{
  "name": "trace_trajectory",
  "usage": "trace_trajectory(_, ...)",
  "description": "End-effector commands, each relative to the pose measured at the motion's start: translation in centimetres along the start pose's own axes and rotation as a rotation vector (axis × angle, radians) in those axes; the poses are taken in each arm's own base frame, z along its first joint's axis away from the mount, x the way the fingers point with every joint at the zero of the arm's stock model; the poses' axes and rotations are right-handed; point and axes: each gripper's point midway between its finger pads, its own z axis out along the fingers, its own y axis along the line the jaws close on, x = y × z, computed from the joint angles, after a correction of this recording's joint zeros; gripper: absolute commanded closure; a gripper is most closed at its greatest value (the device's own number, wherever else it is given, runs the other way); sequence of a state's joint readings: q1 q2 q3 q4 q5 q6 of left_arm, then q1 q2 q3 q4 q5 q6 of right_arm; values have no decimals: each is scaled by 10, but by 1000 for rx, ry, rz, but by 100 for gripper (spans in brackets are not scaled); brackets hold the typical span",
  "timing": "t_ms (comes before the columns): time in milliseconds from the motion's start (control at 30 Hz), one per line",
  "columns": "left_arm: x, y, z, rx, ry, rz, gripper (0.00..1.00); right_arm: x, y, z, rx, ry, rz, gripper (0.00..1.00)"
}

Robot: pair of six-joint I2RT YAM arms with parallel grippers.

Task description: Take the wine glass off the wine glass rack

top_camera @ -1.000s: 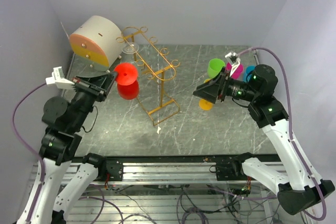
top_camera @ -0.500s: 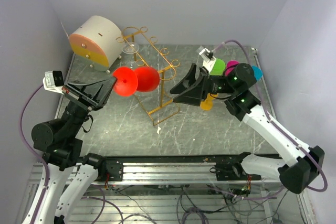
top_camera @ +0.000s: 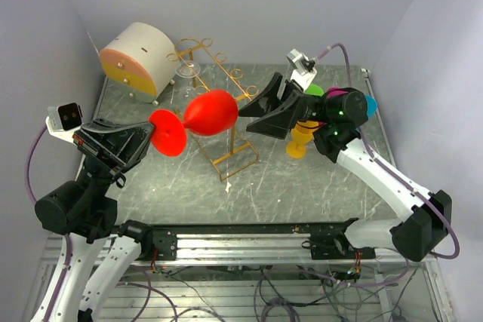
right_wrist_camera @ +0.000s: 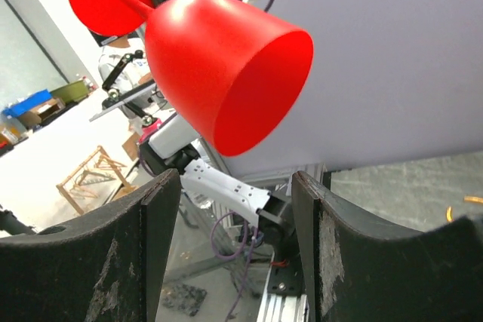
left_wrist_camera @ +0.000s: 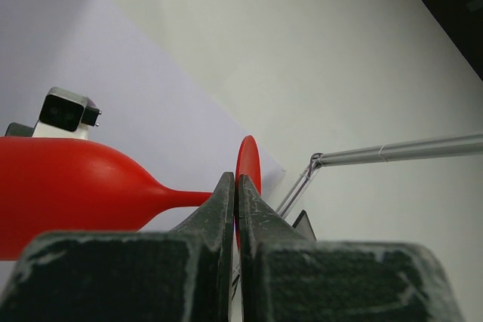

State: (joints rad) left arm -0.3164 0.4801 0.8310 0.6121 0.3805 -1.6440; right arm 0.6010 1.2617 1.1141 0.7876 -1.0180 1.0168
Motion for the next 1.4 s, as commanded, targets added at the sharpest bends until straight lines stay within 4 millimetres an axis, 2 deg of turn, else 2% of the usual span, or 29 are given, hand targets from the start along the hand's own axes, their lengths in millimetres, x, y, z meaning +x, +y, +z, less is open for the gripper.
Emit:
trace_trajectory(0, 5, -24, 0, 72, 28, 17, 93, -24, 25, 9, -114, -50, -70, 40)
trace_trajectory(167, 5, -22, -2, 65, 24, 15, 93, -25, 23, 19, -164, -52, -53, 40)
trace_trajectory(533, 5, -9, -3, 39, 21, 6, 93, -24, 43, 37, -280, -59, -48, 44)
trace_trajectory(600, 5, -7, -4, 35, 22, 5, 93, -25, 48, 39, -298, -60, -48, 52)
trace_trajectory(733, 5, -2, -4, 17, 21, 7, 93, -26, 51, 39, -303, -63, -48, 79)
trace_trajectory(833, 4, 3, -4, 5, 17, 5, 93, -25, 51, 38, -283, -61, -51, 89)
trace_trajectory(900, 4, 6, -5, -1, 15, 4, 93, -25, 50, 38, -262, -60, -53, 100)
trace_trajectory(967, 4, 11, -5, -20, 15, 5, 92, -26, 50, 37, -239, -59, -61, 100)
trace_trajectory(1033, 4, 20, -6, -55, 11, 8, 85, -28, 49, 35, -192, -65, -82, 100)
trace_trajectory(1100, 3, 30, -8, -97, 5, 19, 73, -31, 47, 33, -115, -66, -115, 100)
trace_trajectory(1200, 1, 48, -12, -194, -9, 55, 62, -48, 46, 22, 62, -104, -243, 100)
trace_trajectory(1300, -5, 71, -19, -324, -27, 113, 56, -67, 45, -5, 303, -150, -326, 100)
trace_trajectory(1367, -10, 86, -23, -423, -41, 163, 56, -78, 46, -34, 490, -183, -365, 100)
